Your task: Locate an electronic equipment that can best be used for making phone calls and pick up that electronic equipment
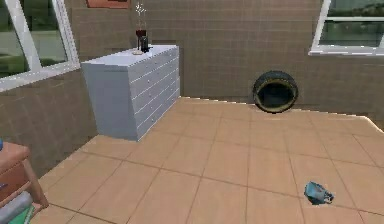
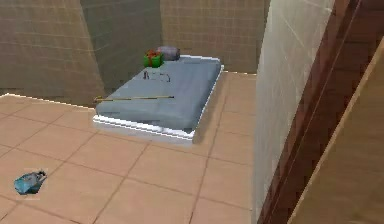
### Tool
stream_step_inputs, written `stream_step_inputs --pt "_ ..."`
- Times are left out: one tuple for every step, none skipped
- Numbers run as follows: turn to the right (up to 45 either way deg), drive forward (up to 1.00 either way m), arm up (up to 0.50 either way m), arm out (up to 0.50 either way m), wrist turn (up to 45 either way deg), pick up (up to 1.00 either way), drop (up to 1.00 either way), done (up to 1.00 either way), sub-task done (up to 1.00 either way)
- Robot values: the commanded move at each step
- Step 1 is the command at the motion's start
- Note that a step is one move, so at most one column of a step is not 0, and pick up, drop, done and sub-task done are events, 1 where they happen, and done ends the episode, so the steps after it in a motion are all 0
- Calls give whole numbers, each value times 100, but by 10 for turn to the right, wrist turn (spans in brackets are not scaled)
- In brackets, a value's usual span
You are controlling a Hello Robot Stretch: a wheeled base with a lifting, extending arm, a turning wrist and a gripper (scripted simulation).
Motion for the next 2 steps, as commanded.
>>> stream_step_inputs --pt "0 100 0 0 0 0 0 0 0" --pt "-30 0 0 0 0 0 0 0 0"
